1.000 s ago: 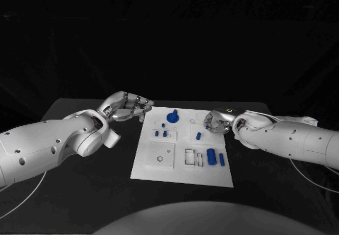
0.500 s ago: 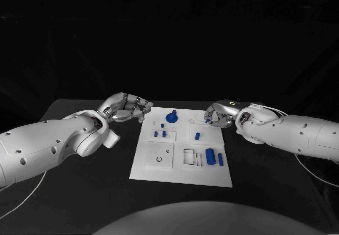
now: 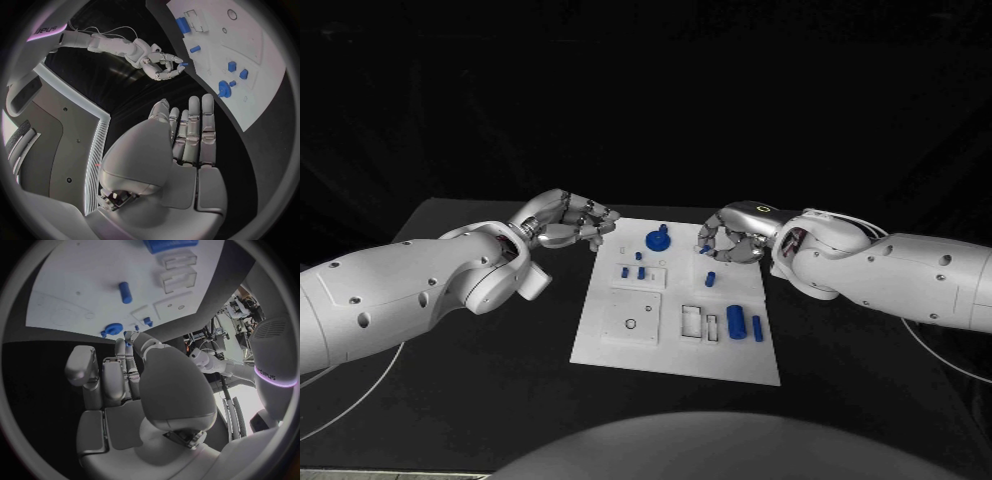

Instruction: Assemble the parts on the task board

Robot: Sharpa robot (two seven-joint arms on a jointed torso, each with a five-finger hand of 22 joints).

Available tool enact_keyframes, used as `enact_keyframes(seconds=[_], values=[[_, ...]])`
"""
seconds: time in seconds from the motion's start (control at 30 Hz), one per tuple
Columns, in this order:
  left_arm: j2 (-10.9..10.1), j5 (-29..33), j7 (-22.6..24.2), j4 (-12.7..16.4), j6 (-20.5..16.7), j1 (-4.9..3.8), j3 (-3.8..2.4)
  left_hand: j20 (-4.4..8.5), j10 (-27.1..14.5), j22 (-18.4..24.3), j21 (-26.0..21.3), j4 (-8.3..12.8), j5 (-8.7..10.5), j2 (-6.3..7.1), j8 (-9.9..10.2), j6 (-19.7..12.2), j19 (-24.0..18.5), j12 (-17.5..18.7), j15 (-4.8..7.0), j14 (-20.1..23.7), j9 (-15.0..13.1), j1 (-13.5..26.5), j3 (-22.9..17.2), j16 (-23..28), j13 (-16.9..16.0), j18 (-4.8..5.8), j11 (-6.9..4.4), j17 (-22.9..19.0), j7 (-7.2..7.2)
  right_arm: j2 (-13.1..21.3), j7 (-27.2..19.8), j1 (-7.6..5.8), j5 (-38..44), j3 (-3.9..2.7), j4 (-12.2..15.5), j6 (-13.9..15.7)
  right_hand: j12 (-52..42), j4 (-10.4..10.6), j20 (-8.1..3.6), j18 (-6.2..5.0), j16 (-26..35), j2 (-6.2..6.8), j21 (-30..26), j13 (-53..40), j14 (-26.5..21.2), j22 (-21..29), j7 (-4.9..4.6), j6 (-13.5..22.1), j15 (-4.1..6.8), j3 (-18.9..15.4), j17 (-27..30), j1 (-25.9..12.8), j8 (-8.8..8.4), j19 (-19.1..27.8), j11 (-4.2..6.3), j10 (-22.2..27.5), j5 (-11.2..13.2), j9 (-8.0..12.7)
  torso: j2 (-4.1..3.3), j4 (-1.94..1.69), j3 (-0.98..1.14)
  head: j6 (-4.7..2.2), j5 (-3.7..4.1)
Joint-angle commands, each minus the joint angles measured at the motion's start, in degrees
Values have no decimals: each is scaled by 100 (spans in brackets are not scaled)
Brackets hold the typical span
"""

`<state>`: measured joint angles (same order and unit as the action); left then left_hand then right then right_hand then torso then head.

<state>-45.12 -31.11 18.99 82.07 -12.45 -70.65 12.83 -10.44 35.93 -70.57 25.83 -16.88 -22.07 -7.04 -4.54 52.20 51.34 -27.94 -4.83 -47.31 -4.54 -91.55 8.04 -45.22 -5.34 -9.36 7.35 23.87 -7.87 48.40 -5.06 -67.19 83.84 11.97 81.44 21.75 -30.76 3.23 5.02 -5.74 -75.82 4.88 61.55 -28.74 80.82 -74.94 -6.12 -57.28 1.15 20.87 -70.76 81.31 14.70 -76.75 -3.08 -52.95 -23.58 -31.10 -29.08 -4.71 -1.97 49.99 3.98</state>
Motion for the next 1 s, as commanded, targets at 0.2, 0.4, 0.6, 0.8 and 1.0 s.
enact_keyframes(seconds=[0.2, 0.4, 0.6, 0.8, 1.0], values=[[37, -25, 37, -4, -29, 28, -3, -37, -73, -18, -133, 10, 17, -51, -37, -28, -161, -64, -64, 179, 15, 44, 73, 39, 27, -11, 8, -45, -45, -340, 224, -82, 527, -2, 414, -563, 55, -51, 17, -7, 39, 46, -58, 28, -13, -729, -24, 21, -33, 0, 29, -21, -9, 55, -3, -32, 8, -132, -4, -18, -3, 1, -154], [41, 15, 102, -4, -114, 36, -3, -81, -159, -32, -304, 13, 13, -103, -20, -80, -370, -121, -142, 584, 30, 138, 175, 118, 56, 24, 59, -104, -7, -679, 294, -90, 783, -2, 385, -797, 76, -62, 21, -12, 50, 45, -78, 44, -21, -724, -28, 37, -37, 12, 44, -16, -20, 64, -8, -22, 1, -134, -6, -10, -8, 1, -189], [60, 116, 281, -33, -210, 74, -3, -44, -501, 13, -903, 6, 43, -173, -1, -148, -1336, -257, -225, 1747, 36, 304, 413, 314, 107, 139, 99, -248, 52, -1001, 331, -2, 1002, -1, 196, -942, 111, -78, 26, -21, 72, 50, -123, 68, -38, -713, -28, 66, -37, 26, 74, -15, -40, 85, -16, 5, -1, -135, 0, -5, -7, 1, -224], [45, 191, 470, -16, -278, 123, -3, 5, -696, 50, -1260, 9, 33, -246, -25, -151, -1827, -462, -194, 2392, 27, 264, 534, 318, 122, 178, 54, -408, 25, -1194, 352, 137, 1182, -1, 4, -1022, 117, -81, 27, -26, 81, 52, -144, 72, -45, -708, -27, 71, -37, 27, 86, -14, -43, 96, -17, 10, -2, -135, 6, 3, -4, 1, -300], [41, 231, 511, -17, -249, 151, -3, 2, -719, 46, -1291, 9, 15, -281, -28, -154, -1853, -500, -200, 2450, 27, 246, 539, 281, 123, 182, 64, -424, 25, -1264, 357, 228, 1237, 0, -78, -1087, 122, -84, 28, -29, 90, 53, -160, 76, -52, -704, -28, 77, -37, 30, 97, -14, -48, 104, -18, 12, -2, -135, 5, 0, -4, 1, -336]])
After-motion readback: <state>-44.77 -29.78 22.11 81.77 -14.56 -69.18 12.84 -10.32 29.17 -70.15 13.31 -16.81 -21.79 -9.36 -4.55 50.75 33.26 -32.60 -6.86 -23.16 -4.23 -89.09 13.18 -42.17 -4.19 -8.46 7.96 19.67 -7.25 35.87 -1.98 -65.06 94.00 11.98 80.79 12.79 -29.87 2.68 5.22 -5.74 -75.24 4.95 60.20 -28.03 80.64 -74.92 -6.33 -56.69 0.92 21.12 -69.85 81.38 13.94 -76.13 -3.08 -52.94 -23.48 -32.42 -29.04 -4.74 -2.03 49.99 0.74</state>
